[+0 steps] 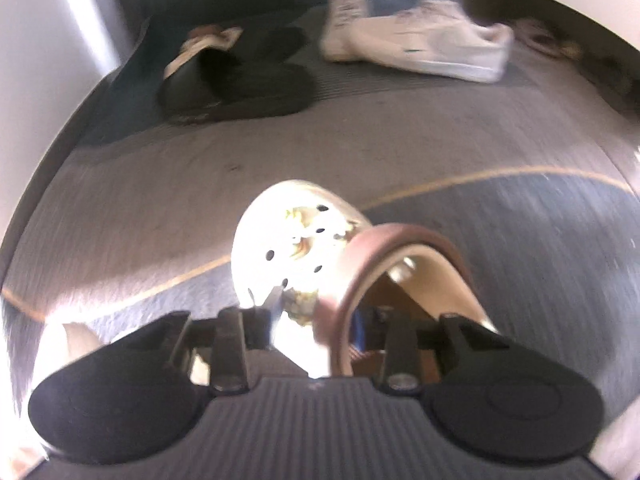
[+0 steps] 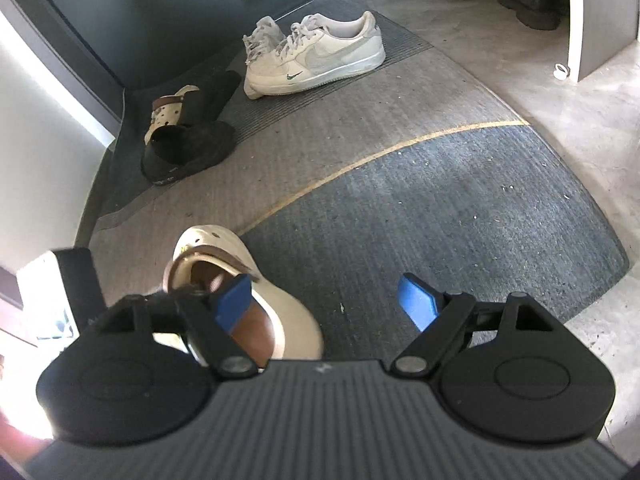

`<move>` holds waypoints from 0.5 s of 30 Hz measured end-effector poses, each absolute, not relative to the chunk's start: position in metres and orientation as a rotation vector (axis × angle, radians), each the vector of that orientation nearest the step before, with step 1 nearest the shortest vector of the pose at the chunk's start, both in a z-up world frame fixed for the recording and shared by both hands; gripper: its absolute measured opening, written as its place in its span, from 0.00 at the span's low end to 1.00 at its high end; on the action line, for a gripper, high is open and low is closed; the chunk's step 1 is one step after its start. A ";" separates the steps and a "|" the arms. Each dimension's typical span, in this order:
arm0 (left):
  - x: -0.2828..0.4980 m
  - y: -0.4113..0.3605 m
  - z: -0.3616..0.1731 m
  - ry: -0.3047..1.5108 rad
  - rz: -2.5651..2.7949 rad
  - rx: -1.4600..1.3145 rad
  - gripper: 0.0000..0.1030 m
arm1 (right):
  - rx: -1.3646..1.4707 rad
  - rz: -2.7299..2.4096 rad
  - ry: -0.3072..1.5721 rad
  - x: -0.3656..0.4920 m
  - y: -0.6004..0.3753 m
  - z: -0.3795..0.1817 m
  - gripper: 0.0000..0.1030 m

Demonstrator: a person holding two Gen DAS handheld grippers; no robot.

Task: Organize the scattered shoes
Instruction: 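Lift the beige clog with the left gripper toward the right gripper, then close the right gripper on the clog strap while the left gripper opens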

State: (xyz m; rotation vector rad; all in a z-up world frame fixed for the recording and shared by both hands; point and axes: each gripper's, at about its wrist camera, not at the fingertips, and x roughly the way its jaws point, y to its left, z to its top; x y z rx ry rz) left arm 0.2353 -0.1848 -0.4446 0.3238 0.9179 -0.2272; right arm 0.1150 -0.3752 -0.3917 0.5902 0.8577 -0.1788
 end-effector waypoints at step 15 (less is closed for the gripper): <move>0.206 -0.086 -0.379 1.022 -0.359 -0.051 0.91 | 0.322 0.043 0.803 0.144 -0.358 -0.384 0.80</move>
